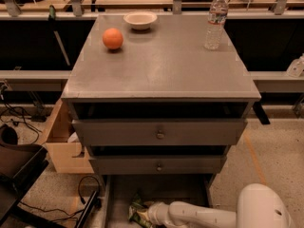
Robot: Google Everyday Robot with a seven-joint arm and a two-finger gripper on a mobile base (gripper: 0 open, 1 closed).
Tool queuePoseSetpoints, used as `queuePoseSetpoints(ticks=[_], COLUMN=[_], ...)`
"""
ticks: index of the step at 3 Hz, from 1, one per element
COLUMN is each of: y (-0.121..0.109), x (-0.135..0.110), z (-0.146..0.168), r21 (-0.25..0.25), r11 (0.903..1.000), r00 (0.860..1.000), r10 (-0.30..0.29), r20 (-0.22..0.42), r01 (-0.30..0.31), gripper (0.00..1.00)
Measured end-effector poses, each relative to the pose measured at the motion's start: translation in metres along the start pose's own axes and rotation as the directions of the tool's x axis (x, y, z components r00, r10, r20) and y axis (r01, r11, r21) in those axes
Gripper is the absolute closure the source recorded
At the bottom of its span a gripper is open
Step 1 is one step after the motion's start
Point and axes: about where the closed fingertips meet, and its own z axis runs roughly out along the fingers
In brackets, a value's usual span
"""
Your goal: Pick green jalapeno chip bag from bottom drawer and place on counter
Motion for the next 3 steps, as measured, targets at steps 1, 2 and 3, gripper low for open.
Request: queuePoseSetpoints(ticks=[1, 2, 3], y=[0.0005, 0.0006, 0.0006], x=[-0.0024, -0.0026, -0.0029], z=[-0.0022, -0.0024, -0.0027], r21=[0.000, 0.000, 0.000], r11=[1.0000, 1.0000, 1.0000], r00=[1.000, 1.000, 1.000], r10=[0.000, 0.000, 0.000], r20=[0.000, 0.000, 0.000], r01=[0.000, 0.000, 0.000], gripper=[1.00, 1.00, 1.00])
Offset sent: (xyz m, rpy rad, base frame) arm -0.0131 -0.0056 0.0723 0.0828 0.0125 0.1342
